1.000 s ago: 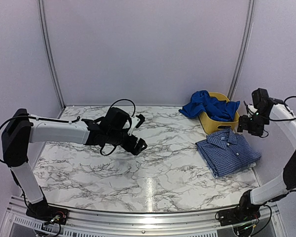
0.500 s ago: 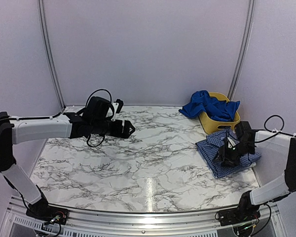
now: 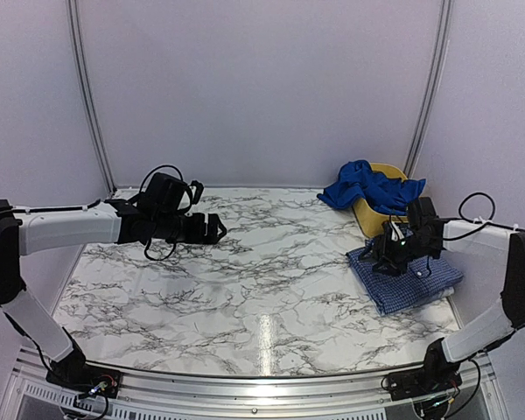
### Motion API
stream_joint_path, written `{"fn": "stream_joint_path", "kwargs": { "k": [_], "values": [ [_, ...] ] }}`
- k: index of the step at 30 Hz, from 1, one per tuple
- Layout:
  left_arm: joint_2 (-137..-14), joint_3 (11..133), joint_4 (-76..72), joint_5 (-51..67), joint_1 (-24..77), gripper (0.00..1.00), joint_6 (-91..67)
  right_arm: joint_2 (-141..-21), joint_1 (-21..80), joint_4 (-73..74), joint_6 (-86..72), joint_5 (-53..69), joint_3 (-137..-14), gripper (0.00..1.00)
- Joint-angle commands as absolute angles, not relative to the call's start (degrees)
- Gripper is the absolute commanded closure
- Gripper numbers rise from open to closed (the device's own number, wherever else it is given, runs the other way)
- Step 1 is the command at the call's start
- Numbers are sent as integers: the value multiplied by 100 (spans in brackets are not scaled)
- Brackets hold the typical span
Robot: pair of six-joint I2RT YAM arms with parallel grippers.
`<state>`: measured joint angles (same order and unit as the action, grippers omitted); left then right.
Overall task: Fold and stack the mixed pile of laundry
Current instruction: Adjust the square-folded shirt at the corner of the board.
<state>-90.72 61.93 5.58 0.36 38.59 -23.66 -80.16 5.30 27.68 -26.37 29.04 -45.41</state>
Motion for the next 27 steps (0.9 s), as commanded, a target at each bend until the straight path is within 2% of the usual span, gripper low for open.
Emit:
{"fn": "stream_joint_path", "kwargs": {
  "k": [1,3,5,8,12,17,22,27],
  "values": [
    [-8818,6368,796,464,3607,1,-2678,-7809,588,2962,-2364,2997,-5502,40],
    [-8786,6410,871,496,3579,1,-2674,-7672,587,3595,-2054,2650,-5881,39],
    [-8765,6441,975,433,3571,1,-2687,-7494,589,4230,-1971,2098,-6058,33],
    [-8693,6376,1002,379,3569,1,-2772,-7068,589,4491,-2164,2014,-5602,29],
    [-8657,6264,1002,331,3568,1,-2911,-6641,595,4019,-2425,1853,-4345,27],
    [-8658,6225,1000,352,3568,1,-2906,-6809,604,3245,-2600,2022,-3357,27],
    [-8689,6253,1018,371,3568,1,-2847,-7196,688,2075,-3194,2566,-2931,27],
    [-8718,6331,1087,357,3552,1,-2776,-7684,1203,1287,-3808,2753,-3109,27]
  ]
}}
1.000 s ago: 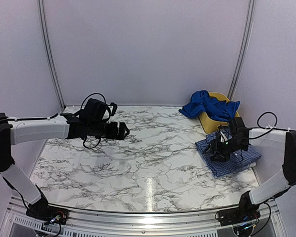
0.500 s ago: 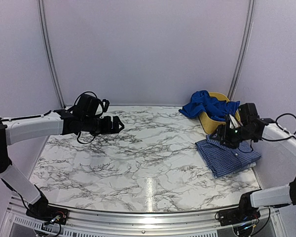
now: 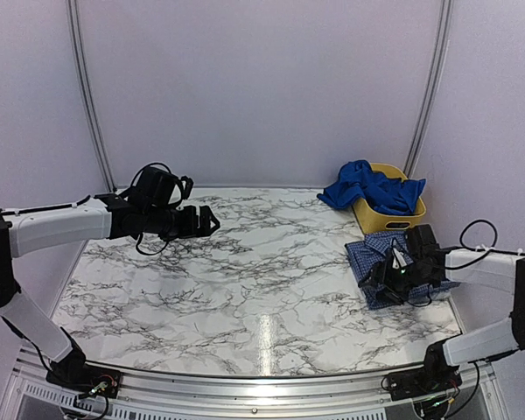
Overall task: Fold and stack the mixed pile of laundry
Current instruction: Adjust the square-folded shirt at the corner of the board.
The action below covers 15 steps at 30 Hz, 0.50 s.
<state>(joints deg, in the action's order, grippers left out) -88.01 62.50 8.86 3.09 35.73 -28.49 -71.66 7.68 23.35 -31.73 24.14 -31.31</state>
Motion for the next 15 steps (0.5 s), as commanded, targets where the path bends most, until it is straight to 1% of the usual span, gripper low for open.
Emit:
{"fn": "stream_joint_path", "kwargs": {
  "k": [1,4,9,10,11,12,13,15],
  "values": [
    [-8710,6351,1102,360,3543,1,-2751,-7764,1294,1257,-3855,2727,-3218,27],
    [-8663,6368,1145,327,3529,1,-2704,-7782,1426,1461,-3903,2579,-3564,27],
    [-8553,6420,1317,384,3477,1,-2651,-7124,1538,2212,-3520,2378,-4395,24],
    [-8522,6429,1345,398,3466,1,-2646,-6962,1549,2514,-3333,2306,-4643,22],
    [-8488,6448,1371,404,3449,1,-2647,-6821,1555,2714,-3047,2234,-4872,16],
    [-8448,6469,1402,404,3431,1,-2664,-6678,1560,2903,-2855,2169,-5100,5],
    [-8422,6506,1443,419,3410,1,-2684,-6562,1556,3056,-2702,2073,-5317,2],
    [-8389,6628,1583,430,3350,1,-2702,-6453,1555,3416,-2391,1841,-5836,1]
  ]
}}
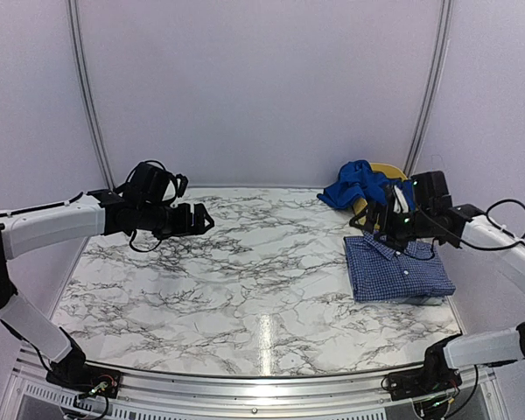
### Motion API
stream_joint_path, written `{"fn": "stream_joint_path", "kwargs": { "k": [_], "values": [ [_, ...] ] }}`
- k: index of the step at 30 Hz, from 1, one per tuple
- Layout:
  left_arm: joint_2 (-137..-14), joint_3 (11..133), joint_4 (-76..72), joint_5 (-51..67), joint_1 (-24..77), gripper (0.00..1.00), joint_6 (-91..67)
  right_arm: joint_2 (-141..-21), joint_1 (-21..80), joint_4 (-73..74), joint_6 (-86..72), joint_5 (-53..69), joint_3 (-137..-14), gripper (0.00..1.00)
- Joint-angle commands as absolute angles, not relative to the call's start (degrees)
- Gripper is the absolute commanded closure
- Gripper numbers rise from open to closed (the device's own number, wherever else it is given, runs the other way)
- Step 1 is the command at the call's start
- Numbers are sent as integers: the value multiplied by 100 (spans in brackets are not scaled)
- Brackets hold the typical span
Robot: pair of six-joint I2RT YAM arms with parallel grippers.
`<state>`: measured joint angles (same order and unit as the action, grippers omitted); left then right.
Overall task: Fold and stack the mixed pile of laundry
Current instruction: Adjust the square-folded shirt at the corner of the board, then reset both arms
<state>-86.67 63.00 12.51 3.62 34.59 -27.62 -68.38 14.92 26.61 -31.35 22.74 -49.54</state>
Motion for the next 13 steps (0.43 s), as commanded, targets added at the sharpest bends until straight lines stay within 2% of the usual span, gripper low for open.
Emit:
{"fn": "stream_joint_path", "kwargs": {
  "k": [1,6,13],
  "values": [
    [-8374,6718,1691,424,3318,1,-2705,-6456,1558,3585,-2225,1731,-6061,1],
    [-8205,6933,2038,535,3059,1,-2853,-6632,1552,4020,-1650,1444,-6647,2],
    [-7600,6180,2066,571,2862,1,-3271,-6503,1557,3590,-1565,1724,-6037,1]
  ]
}}
